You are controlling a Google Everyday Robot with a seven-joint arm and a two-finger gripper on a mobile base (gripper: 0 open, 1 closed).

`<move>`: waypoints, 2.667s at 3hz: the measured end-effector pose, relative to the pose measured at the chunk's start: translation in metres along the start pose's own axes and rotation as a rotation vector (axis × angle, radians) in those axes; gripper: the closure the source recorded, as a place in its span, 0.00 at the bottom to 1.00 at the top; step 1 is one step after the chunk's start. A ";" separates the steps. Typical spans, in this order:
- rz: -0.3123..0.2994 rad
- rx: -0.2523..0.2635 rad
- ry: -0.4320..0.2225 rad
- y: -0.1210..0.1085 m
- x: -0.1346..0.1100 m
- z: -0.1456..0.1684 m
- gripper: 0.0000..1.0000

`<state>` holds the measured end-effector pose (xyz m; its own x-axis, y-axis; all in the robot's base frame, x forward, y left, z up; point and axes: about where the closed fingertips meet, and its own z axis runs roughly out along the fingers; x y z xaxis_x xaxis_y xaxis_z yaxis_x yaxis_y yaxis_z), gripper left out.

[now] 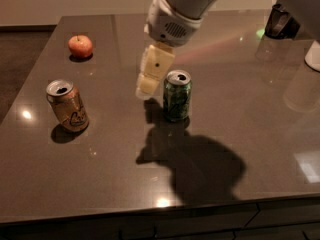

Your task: Move orange can near apple

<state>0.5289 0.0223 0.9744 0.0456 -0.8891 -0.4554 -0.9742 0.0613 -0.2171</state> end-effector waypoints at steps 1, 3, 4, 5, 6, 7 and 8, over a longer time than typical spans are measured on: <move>-0.043 -0.039 -0.018 0.009 -0.035 0.034 0.00; -0.120 -0.116 -0.035 0.032 -0.081 0.077 0.00; -0.159 -0.164 -0.033 0.047 -0.100 0.096 0.00; -0.191 -0.203 -0.023 0.061 -0.114 0.112 0.00; -0.212 -0.227 -0.011 0.068 -0.124 0.125 0.00; -0.220 -0.238 0.003 0.070 -0.130 0.132 0.15; -0.217 -0.241 0.012 0.065 -0.131 0.135 0.40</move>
Offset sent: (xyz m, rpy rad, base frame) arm -0.0129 0.1184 -0.0384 0.0107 0.0500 0.1659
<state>0.4899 0.2038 0.9035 0.2570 -0.8749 -0.4106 -0.9663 -0.2384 -0.0968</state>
